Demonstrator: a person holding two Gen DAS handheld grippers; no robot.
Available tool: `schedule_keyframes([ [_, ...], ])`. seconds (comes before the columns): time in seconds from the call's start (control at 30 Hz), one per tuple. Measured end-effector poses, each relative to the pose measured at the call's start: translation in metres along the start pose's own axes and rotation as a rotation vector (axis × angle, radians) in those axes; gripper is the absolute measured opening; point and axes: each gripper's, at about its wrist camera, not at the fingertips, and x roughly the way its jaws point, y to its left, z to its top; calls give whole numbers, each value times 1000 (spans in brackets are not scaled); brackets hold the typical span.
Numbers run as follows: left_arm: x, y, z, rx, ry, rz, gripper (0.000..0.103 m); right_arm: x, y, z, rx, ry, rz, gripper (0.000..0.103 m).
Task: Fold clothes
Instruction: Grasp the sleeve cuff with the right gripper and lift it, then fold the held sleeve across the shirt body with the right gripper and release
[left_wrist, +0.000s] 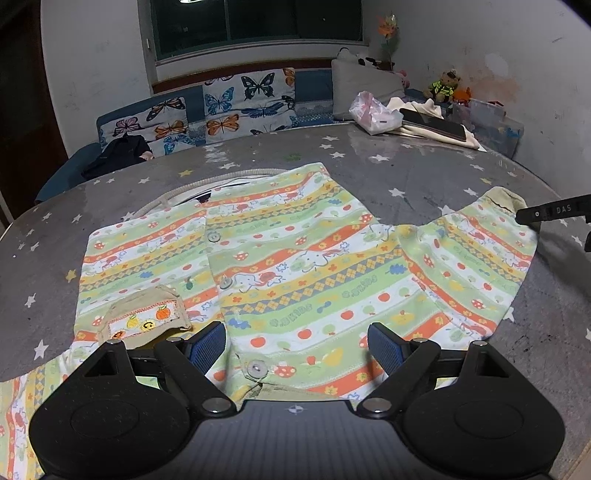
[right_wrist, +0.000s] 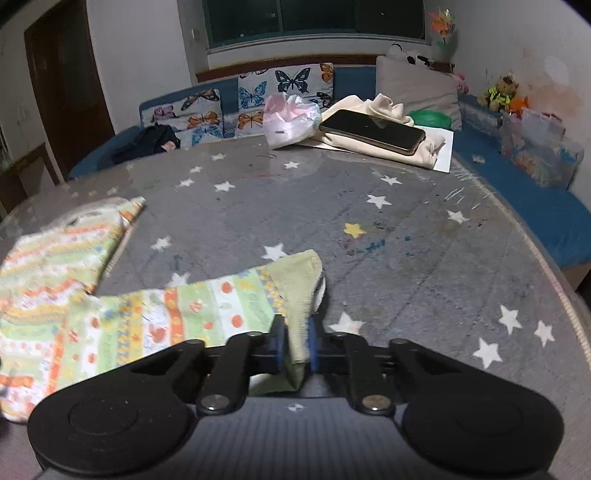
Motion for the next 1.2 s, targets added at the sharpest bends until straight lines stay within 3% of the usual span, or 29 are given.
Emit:
schedule_keyframes([
  [0.27,-5,16,-5,-35,-11,20,86,-33,39,29,42,-69,219,7],
  [0.6,-25,43,-16,-91,-47,54,88,-60,145,82,-15,-120,513,7],
  [0.9,-44,73,-35,-162,-71,96,89,-46,252,76,-158,-56,641,7],
  [1.2,-55,96,-55,-227,-57,137,90,-11,311,36,-245,89,681,8],
])
